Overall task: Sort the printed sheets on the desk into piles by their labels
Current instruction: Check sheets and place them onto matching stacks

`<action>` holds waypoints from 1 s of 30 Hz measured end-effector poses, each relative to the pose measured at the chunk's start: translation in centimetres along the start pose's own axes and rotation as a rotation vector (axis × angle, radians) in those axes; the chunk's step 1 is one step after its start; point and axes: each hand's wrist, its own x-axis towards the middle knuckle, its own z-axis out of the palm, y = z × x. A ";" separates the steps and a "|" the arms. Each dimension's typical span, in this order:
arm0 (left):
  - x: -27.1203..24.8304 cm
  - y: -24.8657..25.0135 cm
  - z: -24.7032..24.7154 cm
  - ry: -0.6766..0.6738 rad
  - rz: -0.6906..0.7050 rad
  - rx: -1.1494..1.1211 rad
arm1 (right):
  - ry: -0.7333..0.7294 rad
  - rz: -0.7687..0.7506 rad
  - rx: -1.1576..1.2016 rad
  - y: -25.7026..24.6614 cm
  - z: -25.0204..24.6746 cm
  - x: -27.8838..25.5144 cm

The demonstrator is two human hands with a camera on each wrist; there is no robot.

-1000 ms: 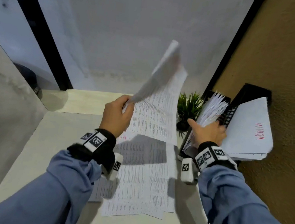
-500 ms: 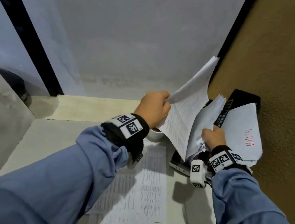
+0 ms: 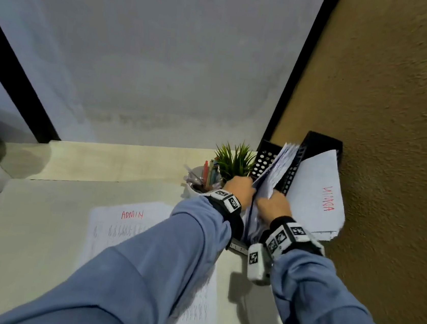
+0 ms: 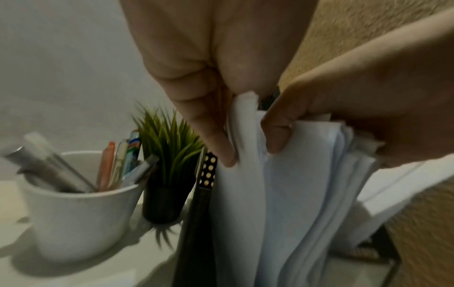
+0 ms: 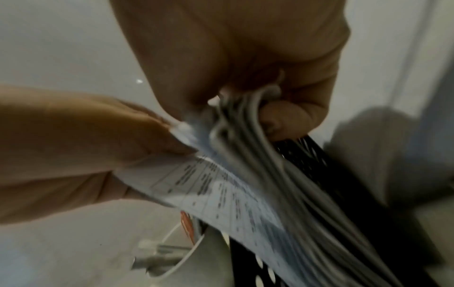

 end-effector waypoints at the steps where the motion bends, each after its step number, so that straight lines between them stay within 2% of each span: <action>1: -0.1 -0.2 0.5 -0.025 -0.018 0.000 | -0.007 0.003 0.017 0.2 0.4 -0.3; 4: -0.4 -0.8 0.7 -0.006 -0.037 -0.089 | 0.020 -0.043 0.049 0.1 0.7 -0.4; 7: -1.2 -1.8 -0.4 0.090 -0.038 -0.235 | 0.046 -0.093 0.077 -0.6 -0.2 -0.8; 10: -3.1 -4.7 -1.6 0.183 -0.071 -0.359 | 0.167 -0.150 0.161 -0.4 -0.9 -2.1; 12: -4.9 -8.4 -1.5 0.233 -0.152 -0.466 | 0.255 -0.198 0.265 0.4 -0.2 -3.4; 15: -8.3 -14.7 -0.4 0.278 -0.378 -0.503 | 0.296 -0.198 0.368 2.9 2.5 -5.5; 17: -11.0 -18.5 0.6 0.249 -0.535 -0.413 | 0.239 -0.182 0.393 4.8 4.9 -7.1; 20: -14.9 -22.3 2.6 0.197 -0.707 -0.320 | 0.081 -0.062 0.319 7.5 9.2 -8.6; 25: -18.6 -23.9 6.0 0.284 -0.848 -0.311 | -0.112 0.106 0.228 9.7 14.4 -9.0; 30: -19.8 -24.0 7.6 0.309 -1.000 -0.268 | -0.186 0.063 0.146 8.6 16.1 -9.4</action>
